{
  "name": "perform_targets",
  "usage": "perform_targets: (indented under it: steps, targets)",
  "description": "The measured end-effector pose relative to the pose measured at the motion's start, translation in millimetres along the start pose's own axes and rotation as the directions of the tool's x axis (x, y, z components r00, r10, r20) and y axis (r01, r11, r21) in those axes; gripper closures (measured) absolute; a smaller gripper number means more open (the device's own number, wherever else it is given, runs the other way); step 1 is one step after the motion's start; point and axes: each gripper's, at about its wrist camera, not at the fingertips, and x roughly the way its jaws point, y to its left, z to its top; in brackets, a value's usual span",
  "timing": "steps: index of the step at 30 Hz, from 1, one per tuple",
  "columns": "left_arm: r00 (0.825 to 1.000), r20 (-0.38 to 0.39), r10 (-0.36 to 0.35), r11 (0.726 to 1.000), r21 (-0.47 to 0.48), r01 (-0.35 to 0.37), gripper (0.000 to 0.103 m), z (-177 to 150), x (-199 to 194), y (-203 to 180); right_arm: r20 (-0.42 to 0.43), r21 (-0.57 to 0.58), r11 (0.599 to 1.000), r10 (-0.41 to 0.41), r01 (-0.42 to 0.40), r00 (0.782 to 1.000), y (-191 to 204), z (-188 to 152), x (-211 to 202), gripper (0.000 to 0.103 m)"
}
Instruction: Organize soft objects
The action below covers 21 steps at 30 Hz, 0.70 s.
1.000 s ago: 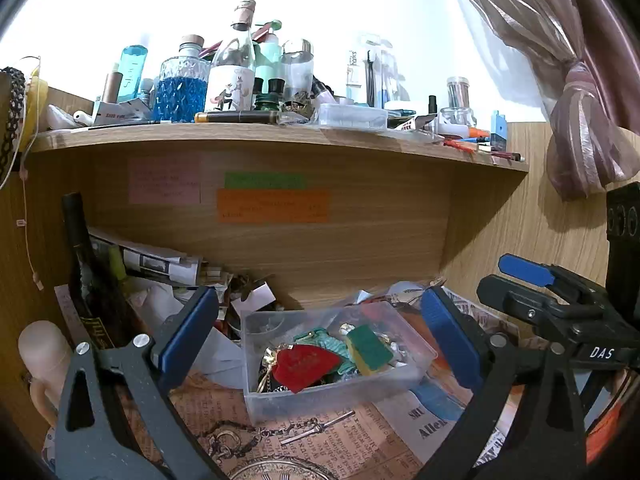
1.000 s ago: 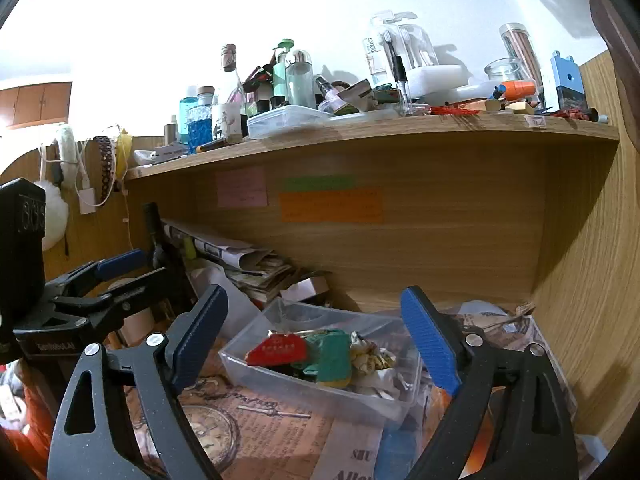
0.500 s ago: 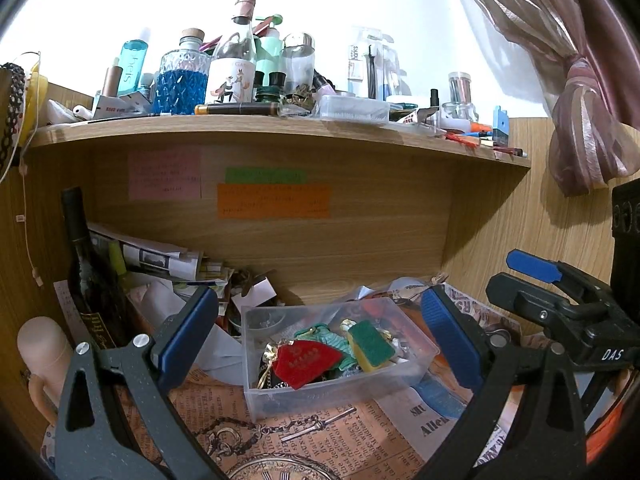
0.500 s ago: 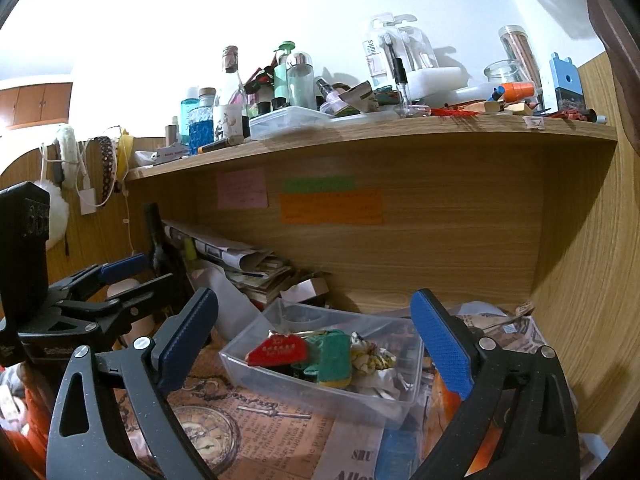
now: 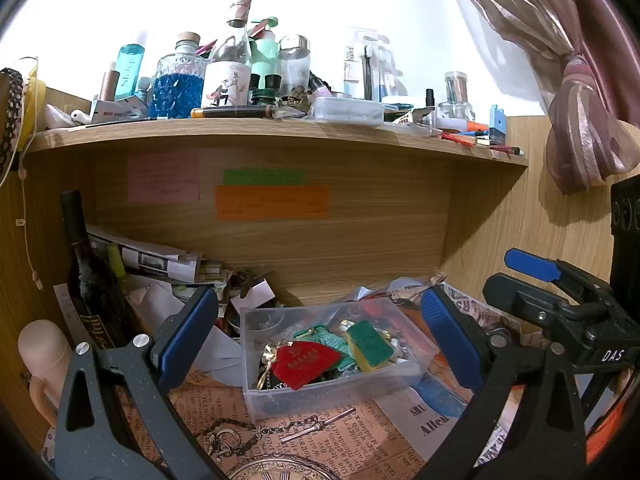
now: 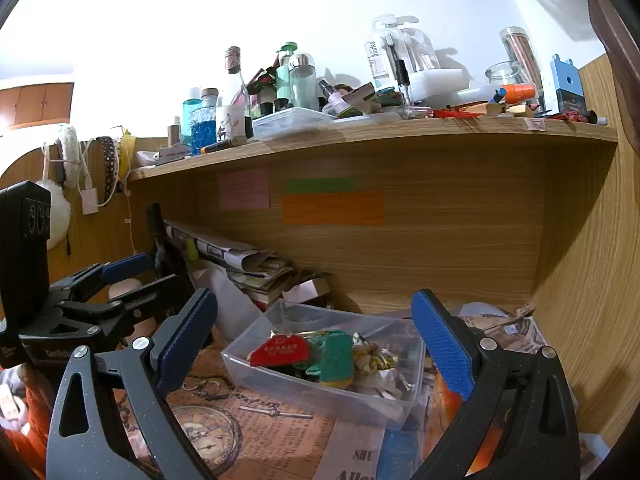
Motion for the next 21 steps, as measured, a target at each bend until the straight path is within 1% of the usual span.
perform_targets:
  steps: [8, 21]
  targets:
    - [1.000, -0.002, -0.009, 1.000, 0.001, 0.009, 0.000, 0.1, 0.8, 0.4, -0.001, 0.000, 1.000, 0.001, -0.001, 1.000, 0.1, 0.0, -0.7, 0.004]
    - [0.999, -0.010, -0.043, 0.999, -0.001, 0.043, 0.000, -0.6, 4.5, 3.7, 0.003, 0.003, 1.000, -0.008, 0.008, 1.000, -0.4, -0.9, -1.7, 0.001]
